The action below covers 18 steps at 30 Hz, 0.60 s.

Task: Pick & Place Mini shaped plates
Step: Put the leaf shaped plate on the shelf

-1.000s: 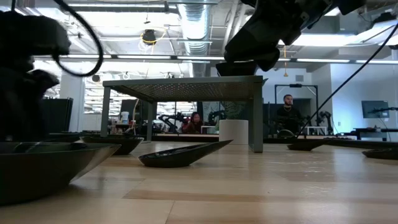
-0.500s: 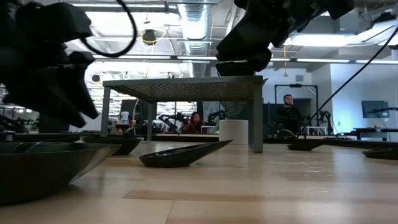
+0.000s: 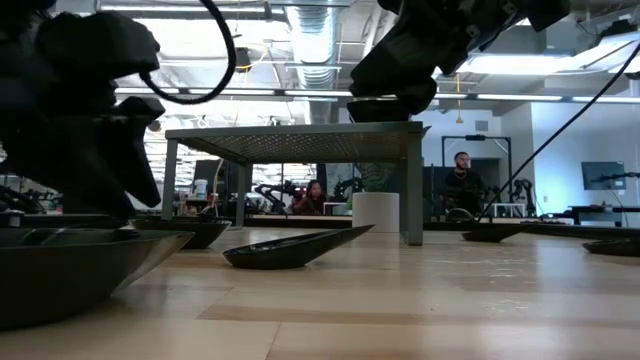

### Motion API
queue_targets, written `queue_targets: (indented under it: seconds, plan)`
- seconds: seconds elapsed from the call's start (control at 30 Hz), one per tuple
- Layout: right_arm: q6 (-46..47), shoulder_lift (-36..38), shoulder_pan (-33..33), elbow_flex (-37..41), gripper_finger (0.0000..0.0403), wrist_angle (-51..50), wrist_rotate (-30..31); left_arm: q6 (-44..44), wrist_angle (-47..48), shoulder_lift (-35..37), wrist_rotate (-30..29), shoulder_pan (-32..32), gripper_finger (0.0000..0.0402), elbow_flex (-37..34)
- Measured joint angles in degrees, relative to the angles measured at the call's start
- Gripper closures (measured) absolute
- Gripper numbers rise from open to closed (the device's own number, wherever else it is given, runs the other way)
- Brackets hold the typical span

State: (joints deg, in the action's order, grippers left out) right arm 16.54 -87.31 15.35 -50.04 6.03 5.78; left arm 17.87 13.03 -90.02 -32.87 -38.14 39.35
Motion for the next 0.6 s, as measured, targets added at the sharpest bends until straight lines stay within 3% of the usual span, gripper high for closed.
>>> queue_targets:
  seconds: [0.3, 0.4, 0.53, 0.6]
  plan:
    - [0.01, 0.0, 1.62, 0.0, 0.0317, 0.0, 0.0, -3.09, -2.39, -5.49, -1.83, -0.1, 0.0255, 0.08]
    - [0.0, 0.0, 1.95, 0.0, 0.0317, 0.01, 0.0, -4.38, -2.73, -5.7, -1.85, -0.05, 0.0295, 0.09]
    - [0.0, 0.0, 1.93, 0.0, 0.0317, 0.01, 0.0, -6.57, -3.75, -4.83, -3.15, 0.07, 0.0377, -0.09]
    - [0.01, 0.0, 1.9, 0.0, 0.0317, 0.01, 0.02, -7.29, -5.46, -3.14, -3.15, 0.03, 0.0391, 0.01]
